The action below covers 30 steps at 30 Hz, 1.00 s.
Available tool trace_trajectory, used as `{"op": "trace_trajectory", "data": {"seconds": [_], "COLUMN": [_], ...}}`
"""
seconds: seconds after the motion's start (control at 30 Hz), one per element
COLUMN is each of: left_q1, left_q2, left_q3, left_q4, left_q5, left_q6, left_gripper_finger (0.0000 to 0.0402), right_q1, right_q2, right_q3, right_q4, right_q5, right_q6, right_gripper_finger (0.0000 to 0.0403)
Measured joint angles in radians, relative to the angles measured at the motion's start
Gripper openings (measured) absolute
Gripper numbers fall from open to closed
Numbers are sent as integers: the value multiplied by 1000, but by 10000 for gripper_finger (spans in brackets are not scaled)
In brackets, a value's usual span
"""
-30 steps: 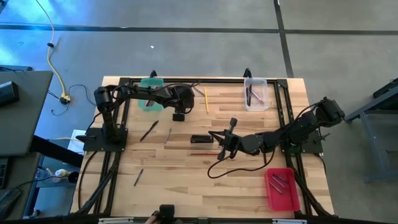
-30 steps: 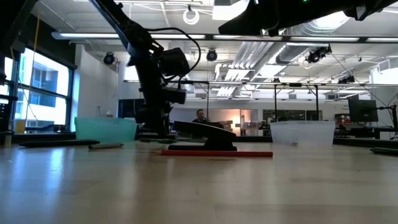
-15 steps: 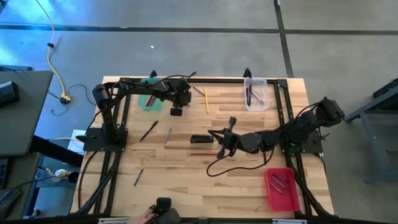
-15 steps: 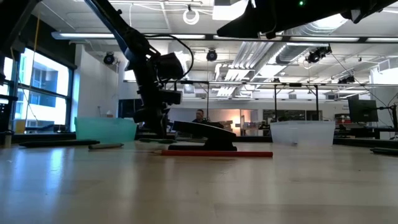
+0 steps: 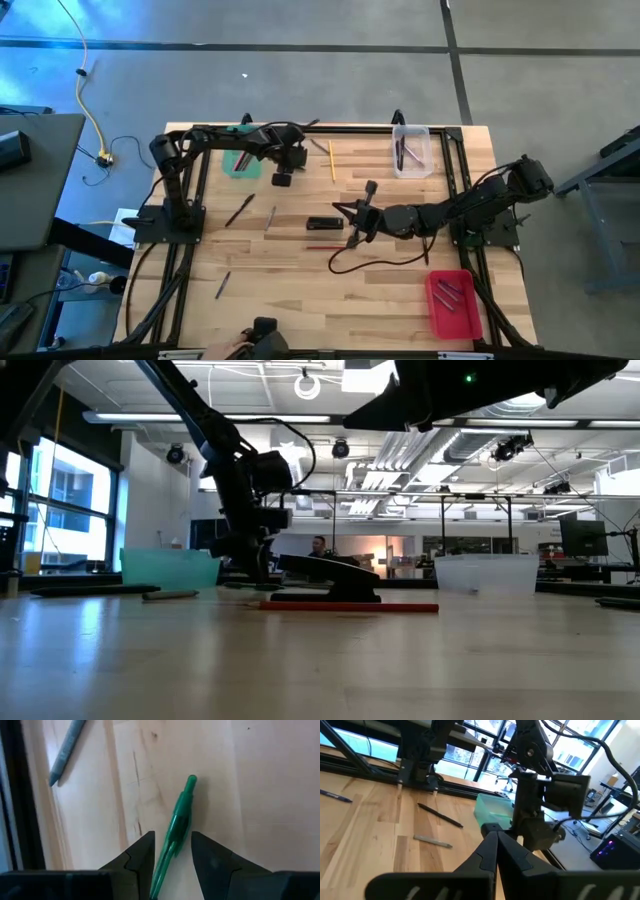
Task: Sort crayons/erasers/pens/pencils in bins
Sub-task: Put the green pen into the transparent bin
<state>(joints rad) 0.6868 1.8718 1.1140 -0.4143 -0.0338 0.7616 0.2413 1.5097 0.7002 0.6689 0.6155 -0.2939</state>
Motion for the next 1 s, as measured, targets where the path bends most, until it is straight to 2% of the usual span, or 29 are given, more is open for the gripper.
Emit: {"op": "trace_trajectory", "data": {"seconds": [0.37, 0.63, 0.77, 1.0], "left_q1": [-30, -91, -126, -141], "left_q2": [53, 38, 33, -38], "left_q3": [4, 3, 2, -6], "left_q4": [-28, -113, -134, -170], "left_q5": [-36, -75, -95, -24], "left_q6": [19, 42, 46, 19], "left_gripper_finger": [109, 46, 30, 25], "right_q1": [0, 0, 0, 0], "right_q2": [0, 0, 0, 0], "right_q3": [0, 0, 0, 0], "right_q4": [0, 0, 0, 0], "right_q5": [-19, -19, -19, -19], "right_q6": [-2, -2, -2, -2], "right_gripper_finger": [0, 0, 0, 0]}}
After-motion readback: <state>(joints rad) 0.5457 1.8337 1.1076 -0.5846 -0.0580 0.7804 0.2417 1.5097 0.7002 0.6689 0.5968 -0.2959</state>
